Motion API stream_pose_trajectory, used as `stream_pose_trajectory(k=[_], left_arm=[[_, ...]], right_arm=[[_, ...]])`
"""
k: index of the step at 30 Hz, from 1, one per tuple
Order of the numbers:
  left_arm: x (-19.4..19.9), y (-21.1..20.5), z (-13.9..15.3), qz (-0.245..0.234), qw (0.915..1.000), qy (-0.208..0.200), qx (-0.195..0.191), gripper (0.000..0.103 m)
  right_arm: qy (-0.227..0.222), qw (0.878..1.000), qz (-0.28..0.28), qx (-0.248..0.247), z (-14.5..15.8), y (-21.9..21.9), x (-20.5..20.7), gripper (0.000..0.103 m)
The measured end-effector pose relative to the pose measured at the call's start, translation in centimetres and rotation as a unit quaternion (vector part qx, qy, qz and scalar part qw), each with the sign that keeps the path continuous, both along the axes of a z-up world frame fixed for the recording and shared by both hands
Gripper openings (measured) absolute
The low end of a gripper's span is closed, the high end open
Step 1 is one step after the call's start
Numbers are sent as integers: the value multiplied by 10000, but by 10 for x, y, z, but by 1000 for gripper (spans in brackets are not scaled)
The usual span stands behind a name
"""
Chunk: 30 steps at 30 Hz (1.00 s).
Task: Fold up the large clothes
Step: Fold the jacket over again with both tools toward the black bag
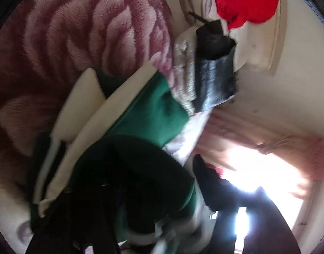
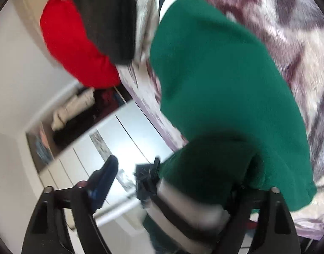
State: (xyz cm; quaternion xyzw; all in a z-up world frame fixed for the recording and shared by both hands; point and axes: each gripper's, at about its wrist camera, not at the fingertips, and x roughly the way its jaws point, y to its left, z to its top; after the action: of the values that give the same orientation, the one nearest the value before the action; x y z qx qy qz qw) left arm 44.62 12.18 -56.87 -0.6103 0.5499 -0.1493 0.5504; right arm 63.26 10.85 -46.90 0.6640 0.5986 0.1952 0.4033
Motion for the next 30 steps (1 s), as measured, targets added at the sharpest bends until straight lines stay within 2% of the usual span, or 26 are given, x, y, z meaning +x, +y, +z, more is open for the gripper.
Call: stream_pose_trajectory(k=[1,3,4,5,6,8,10,12,14,16,17,18,19,20,21,22,23,25,27,30], left_arm=[[-1,6,3,144,9998,-84,-95,63],[-1,16,12,324,9991,-270,-9,65],[-4,23,23,375,9977,-531,196,66],[-3,28,29,382,9962,-642,437,74],[-5,31,38,315,9930,-762,841,77],[-5,31,53,108,9852,-1043,1357,77],[-4,22,60,-194,9750,-1223,1844,77],[0,10,60,-599,9614,-1245,2378,77],[10,-9,52,-1056,9456,-1235,2818,77],[29,-32,39,-1468,9205,-1201,3415,77],[39,-42,35,-1588,9111,-1266,3588,76],[46,-51,33,-1674,9010,-1382,3757,61],[55,-60,32,-1772,8897,-1515,3926,46],[60,-63,32,-1818,8831,-1469,4069,38],[65,-63,31,-1781,8829,-1492,4081,29],[67,-57,32,-1623,8917,-1548,3932,26],[65,-50,33,-1473,9009,-1579,3764,24],[65,-33,28,-1112,9253,-1473,3314,22],[71,-26,16,-1026,9388,-1238,3046,22],[86,-19,-16,-1093,9529,-572,2772,24]], right_arm=[[1,10000,-35,-6,-2,-3,5,88],[-127,9996,-237,43,-1,-11,16,88],[-235,9991,-350,61,2,-19,19,90],[-352,9986,-406,28,5,-28,23,92],[-503,9977,-448,-119,11,-38,25,93],[-841,9939,-174,-690,23,-49,31,95],[-1280,9790,516,-1502,31,-63,25,95],[-1655,9546,1332,-2088,33,-50,29,95],[-1949,9301,1920,-2451,28,-37,29,95],[-2280,9065,2348,-2666,21,-20,32,95],[-2489,8953,2512,-2711,18,-8,35,95],[-2585,8893,2615,-2720,16,3,39,94],[-2670,8849,2656,-2741,16,10,41,87],[-2750,8765,2711,-2873,19,16,41,80],[-2820,8657,2732,-3105,21,20,41,68],[-2863,8601,2709,-3237,23,19,40,27],[-2859,8652,2517,-3261,28,10,39,22],[-2835,8801,2058,-3205,32,-13,35,16],[-2802,8877,1638,-3266,41,-29,29,15],[-2528,8861,1569,-3554,29,-28,30,15]])
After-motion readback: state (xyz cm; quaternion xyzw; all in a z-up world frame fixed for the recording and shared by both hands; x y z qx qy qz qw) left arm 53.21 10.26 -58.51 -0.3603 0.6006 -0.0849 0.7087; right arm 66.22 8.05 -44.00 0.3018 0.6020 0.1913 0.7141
